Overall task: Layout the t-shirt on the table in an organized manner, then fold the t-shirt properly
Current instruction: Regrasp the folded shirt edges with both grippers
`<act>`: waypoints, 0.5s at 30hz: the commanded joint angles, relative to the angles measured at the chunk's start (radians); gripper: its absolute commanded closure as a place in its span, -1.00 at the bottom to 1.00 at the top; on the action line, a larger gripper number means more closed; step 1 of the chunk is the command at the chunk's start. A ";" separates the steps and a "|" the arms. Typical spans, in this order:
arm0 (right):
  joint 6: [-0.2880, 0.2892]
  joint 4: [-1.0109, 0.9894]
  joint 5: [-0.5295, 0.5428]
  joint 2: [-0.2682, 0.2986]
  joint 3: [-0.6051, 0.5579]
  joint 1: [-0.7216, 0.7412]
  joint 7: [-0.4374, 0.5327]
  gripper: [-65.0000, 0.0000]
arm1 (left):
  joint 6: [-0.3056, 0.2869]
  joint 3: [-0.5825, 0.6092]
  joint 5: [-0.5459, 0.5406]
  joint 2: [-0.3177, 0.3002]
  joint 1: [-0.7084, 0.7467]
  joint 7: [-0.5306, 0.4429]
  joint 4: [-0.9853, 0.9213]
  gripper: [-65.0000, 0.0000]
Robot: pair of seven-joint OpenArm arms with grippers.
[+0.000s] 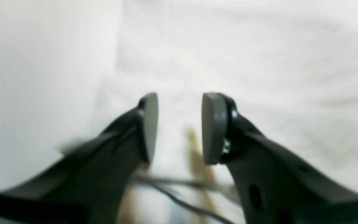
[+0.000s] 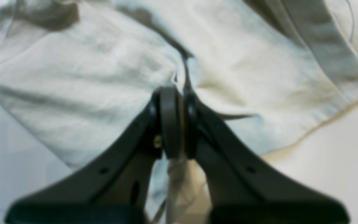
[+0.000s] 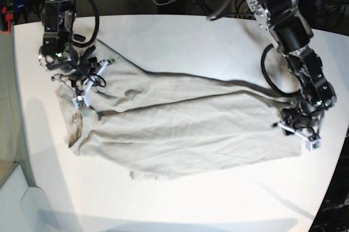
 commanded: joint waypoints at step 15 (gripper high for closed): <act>0.021 -0.015 -0.022 -0.002 -0.004 -0.006 -0.081 0.94 | -0.011 -0.090 -0.018 -0.069 0.071 0.073 0.292 0.29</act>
